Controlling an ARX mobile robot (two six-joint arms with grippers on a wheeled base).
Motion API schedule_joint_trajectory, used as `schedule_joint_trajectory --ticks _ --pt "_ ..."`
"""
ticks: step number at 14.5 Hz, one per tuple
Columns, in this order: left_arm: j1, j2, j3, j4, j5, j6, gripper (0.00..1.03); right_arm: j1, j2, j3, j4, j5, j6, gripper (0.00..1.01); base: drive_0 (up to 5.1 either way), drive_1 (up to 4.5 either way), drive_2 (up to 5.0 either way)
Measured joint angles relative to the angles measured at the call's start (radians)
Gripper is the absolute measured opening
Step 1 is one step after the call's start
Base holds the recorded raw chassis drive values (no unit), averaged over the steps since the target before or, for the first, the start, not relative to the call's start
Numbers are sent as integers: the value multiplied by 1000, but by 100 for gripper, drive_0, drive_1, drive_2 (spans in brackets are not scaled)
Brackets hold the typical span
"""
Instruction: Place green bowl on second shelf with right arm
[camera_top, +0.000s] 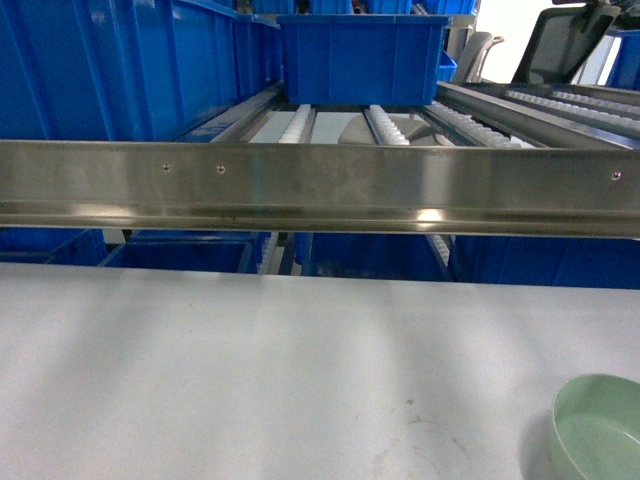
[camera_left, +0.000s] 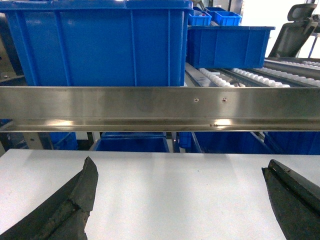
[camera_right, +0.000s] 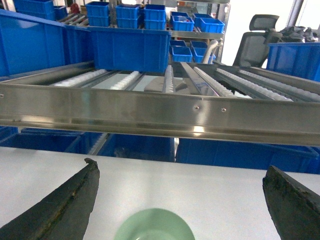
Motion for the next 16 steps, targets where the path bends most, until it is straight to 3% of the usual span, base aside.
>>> schedule_joint_trajectory --ticks 1,3,5,6,8,11,13,16 --pt "0 0 0 0 0 0 98 18 79 1 80 9 -5 98 0 0 0" --pt "0 0 0 0 0 0 98 -21 348 13 278 -27 -30 98 0 0 0" --pt "0 0 0 0 0 0 98 -86 670 101 459 -95 -76 98 0 0 0" --pt "0 0 0 0 0 0 98 -162 953 236 492 -138 -122 98 0 0 0" --pt "0 0 0 0 0 0 98 -214 1141 325 406 -176 -171 98 0 0 0" --pt "0 0 0 0 0 0 98 -247 1261 464 235 -242 -221 98 0 0 0" --pt "0 0 0 0 0 0 98 -235 1343 576 110 -286 -260 98 0 0 0" --pt "0 0 0 0 0 0 98 -218 1466 642 -32 -296 -274 98 0 0 0"
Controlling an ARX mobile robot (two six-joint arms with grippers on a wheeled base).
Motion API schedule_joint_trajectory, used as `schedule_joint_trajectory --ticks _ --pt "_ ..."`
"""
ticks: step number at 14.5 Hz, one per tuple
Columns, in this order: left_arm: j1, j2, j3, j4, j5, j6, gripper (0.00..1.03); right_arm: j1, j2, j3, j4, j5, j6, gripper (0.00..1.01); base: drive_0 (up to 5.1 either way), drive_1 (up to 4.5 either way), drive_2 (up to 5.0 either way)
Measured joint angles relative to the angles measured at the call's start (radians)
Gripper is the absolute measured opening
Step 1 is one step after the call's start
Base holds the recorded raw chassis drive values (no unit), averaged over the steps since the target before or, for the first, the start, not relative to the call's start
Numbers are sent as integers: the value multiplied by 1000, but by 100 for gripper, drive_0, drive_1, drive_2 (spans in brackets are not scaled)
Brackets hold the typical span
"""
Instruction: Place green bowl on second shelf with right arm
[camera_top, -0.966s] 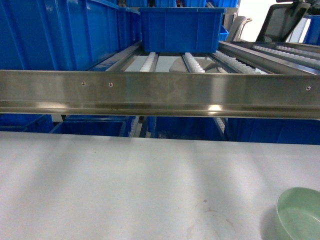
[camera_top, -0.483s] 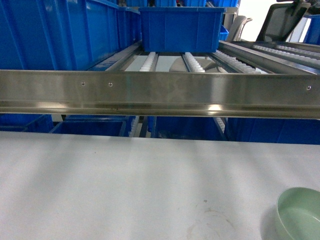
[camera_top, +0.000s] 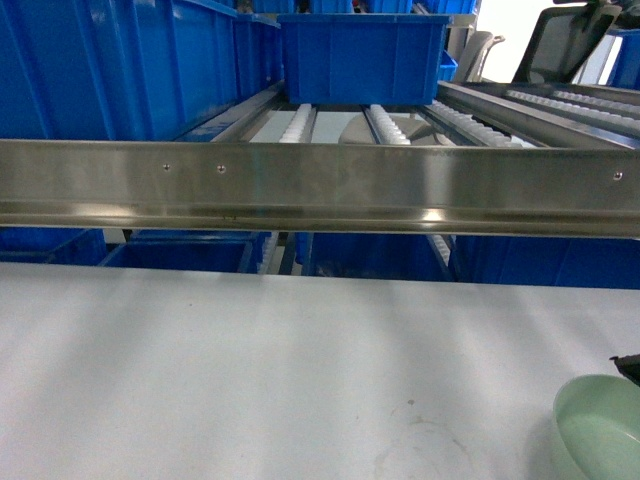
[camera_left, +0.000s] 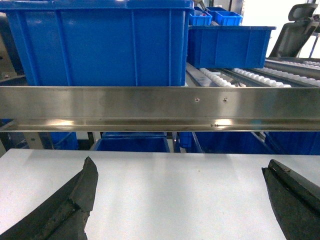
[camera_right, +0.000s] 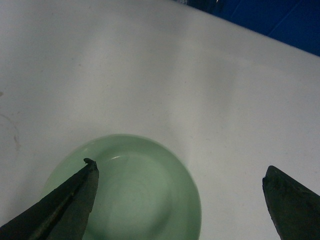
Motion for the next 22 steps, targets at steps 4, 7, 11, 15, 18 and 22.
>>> schedule_joint_trajectory --ticks 4,7,11,15,18,22 --pt "0 0 0 0 0 0 98 -8 59 -2 10 23 -23 98 0 0 0" --pt "0 0 0 0 0 0 98 -34 59 -36 12 22 -56 98 0 0 0" --pt "0 0 0 0 0 0 98 -33 166 -49 40 38 -89 98 0 0 0" --pt "0 0 0 0 0 0 98 -41 219 -62 88 56 -93 98 0 0 0" --pt "0 0 0 0 0 0 98 -53 257 -65 130 39 -71 65 0 0 0" --pt "0 0 0 0 0 0 98 -51 267 -70 152 47 -66 20 0 0 0"
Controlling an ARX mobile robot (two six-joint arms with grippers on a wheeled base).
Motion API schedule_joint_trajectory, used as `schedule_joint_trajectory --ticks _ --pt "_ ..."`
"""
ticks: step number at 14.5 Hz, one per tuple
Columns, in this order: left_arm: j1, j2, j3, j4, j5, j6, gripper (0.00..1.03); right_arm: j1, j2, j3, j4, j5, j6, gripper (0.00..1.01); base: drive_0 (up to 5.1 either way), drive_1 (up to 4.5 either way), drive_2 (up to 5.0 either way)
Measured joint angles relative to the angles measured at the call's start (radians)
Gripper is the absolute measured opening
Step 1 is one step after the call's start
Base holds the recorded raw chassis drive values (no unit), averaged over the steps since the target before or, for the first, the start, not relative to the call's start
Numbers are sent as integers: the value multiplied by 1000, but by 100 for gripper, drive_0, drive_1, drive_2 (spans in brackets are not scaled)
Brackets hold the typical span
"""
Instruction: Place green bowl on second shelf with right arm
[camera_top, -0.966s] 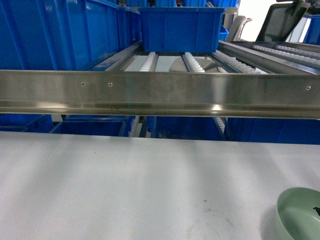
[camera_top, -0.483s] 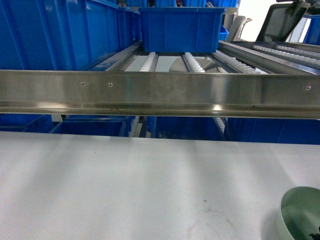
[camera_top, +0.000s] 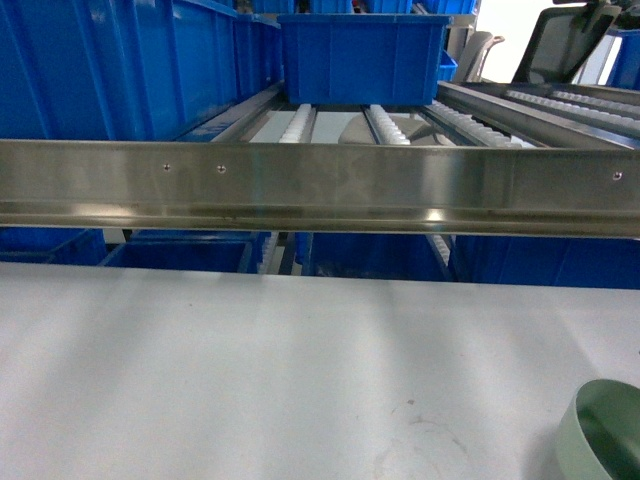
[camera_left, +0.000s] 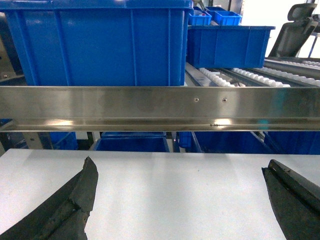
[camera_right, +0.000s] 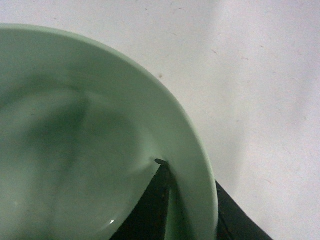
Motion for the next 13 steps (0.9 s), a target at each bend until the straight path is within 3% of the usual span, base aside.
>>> schedule_joint_trajectory --ticks 2,3,5,7,11,13 --pt "0 0 0 0 0 0 98 5 -8 -10 17 -15 8 4 0 0 0" --pt "0 0 0 0 0 0 98 5 -15 -17 24 -24 14 2 0 0 0" --pt "0 0 0 0 0 0 98 5 -41 -38 48 -32 34 2 0 0 0" --pt "0 0 0 0 0 0 98 3 -238 -108 113 -39 39 2 0 0 0" --pt "0 0 0 0 0 0 98 6 -447 -143 100 -56 59 2 0 0 0" --pt "0 0 0 0 0 0 98 6 -601 -149 54 -74 92 2 0 0 0"
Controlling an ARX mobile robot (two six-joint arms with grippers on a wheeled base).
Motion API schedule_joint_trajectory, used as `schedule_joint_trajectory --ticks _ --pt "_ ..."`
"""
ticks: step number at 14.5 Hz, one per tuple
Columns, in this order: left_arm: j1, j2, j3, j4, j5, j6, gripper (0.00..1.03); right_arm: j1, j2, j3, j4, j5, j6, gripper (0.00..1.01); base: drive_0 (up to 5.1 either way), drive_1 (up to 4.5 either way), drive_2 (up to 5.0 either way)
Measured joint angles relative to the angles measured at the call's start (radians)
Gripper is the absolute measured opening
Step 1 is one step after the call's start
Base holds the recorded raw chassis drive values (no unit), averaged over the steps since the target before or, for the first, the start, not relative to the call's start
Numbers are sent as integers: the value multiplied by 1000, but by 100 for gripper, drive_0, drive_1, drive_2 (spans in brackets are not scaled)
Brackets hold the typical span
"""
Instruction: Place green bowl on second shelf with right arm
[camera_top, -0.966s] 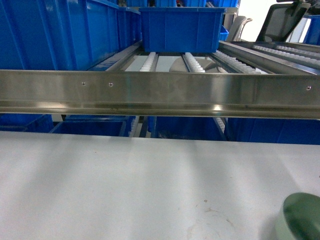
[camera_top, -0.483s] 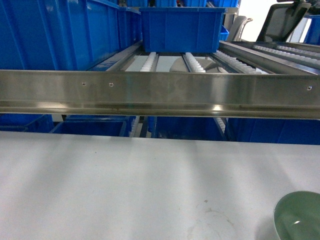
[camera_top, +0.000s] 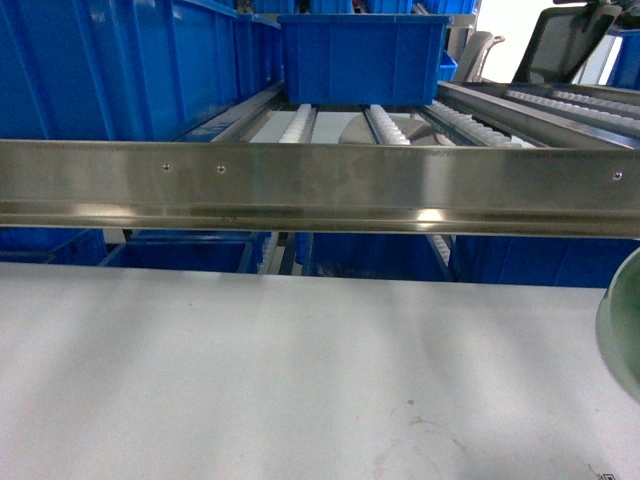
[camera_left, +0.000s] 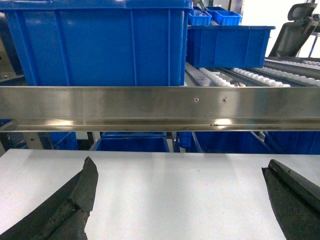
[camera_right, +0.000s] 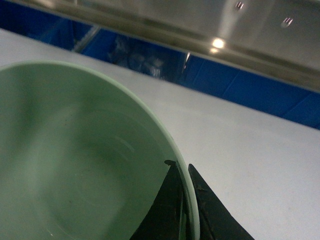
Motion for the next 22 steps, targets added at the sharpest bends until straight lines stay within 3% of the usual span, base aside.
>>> schedule_joint_trajectory --ticks 3,6,13,20,22 --pt "0 0 0 0 0 0 98 -29 -310 7 -135 -43 92 2 0 0 0" --pt "0 0 0 0 0 0 98 -42 -520 -4 -166 -56 131 2 0 0 0" --pt "0 0 0 0 0 0 98 -53 -544 -18 -157 -54 141 2 0 0 0" --pt "0 0 0 0 -1 0 98 -53 -540 -18 -156 -54 142 2 4 -394 402" --pt "0 0 0 0 0 0 98 -54 -540 -20 -161 -53 142 2 0 0 0"
